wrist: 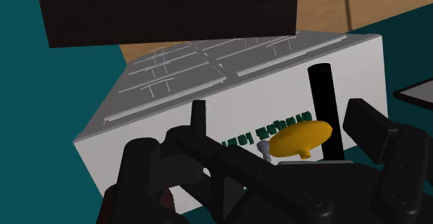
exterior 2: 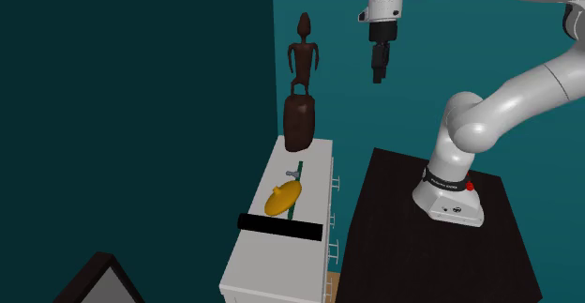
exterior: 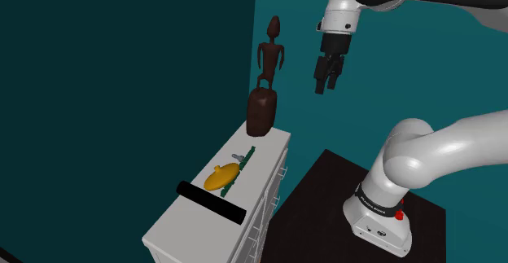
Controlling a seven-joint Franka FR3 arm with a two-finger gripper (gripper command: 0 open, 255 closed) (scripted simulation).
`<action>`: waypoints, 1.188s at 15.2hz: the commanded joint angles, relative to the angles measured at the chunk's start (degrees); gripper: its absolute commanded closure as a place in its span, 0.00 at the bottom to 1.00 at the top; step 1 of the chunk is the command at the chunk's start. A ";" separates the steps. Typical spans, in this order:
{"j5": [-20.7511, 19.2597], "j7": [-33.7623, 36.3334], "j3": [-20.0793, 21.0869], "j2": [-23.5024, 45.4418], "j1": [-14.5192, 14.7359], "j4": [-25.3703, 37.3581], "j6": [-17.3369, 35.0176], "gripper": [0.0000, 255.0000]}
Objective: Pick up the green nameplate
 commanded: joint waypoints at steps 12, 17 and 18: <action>2.82 -4.75 2.37 13.06 3.74 -8.73 24.97 0.00; 4.53 -7.19 3.43 22.31 5.67 -9.15 36.09 0.00; 4.90 -7.71 3.64 24.33 6.06 -8.96 38.21 0.00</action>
